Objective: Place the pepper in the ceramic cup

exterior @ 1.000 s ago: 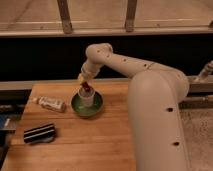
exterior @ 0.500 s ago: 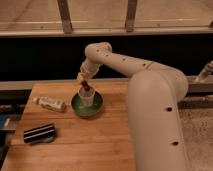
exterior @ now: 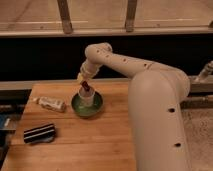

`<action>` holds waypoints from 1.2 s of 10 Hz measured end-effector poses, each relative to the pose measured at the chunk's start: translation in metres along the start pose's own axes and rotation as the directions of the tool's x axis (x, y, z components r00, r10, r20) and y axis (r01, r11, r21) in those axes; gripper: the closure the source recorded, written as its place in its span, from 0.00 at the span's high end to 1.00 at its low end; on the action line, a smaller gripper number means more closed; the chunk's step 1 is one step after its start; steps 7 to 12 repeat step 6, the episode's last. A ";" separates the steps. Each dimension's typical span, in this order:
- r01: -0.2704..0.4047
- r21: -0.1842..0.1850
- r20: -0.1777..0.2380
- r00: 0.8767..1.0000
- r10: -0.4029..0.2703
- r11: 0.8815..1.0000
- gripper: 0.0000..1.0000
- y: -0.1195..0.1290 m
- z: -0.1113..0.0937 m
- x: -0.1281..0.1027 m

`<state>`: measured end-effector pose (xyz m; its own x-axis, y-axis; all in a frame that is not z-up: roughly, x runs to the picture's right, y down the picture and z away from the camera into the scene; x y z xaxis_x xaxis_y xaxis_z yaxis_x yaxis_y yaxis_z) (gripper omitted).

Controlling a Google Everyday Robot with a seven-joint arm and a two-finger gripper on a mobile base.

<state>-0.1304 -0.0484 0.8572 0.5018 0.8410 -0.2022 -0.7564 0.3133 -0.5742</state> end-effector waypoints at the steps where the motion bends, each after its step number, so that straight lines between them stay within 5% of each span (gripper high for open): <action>1: -0.002 -0.001 0.000 1.000 0.002 1.000 0.70 0.002 0.001 0.001; 12: -0.009 -0.002 0.005 1.000 0.009 1.000 0.70 0.001 -0.001 0.005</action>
